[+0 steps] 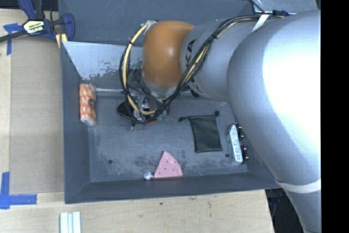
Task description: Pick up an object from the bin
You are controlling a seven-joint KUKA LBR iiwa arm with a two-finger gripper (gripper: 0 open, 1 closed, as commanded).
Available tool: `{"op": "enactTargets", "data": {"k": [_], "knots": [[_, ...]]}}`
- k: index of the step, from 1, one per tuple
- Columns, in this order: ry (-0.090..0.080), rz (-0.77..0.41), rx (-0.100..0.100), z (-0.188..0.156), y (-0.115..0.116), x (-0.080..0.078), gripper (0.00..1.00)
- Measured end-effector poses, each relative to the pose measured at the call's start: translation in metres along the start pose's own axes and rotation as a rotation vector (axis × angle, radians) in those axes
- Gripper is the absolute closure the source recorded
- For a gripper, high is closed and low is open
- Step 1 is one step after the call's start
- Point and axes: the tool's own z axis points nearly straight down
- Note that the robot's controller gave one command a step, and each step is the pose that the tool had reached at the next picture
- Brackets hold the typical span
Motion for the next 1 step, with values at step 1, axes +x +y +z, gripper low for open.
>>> {"op": "enactTargets", "data": {"k": [1], "knots": [[0.000,-0.006,0.000,0.0000,0.0000,-0.0002,1.00]]}}
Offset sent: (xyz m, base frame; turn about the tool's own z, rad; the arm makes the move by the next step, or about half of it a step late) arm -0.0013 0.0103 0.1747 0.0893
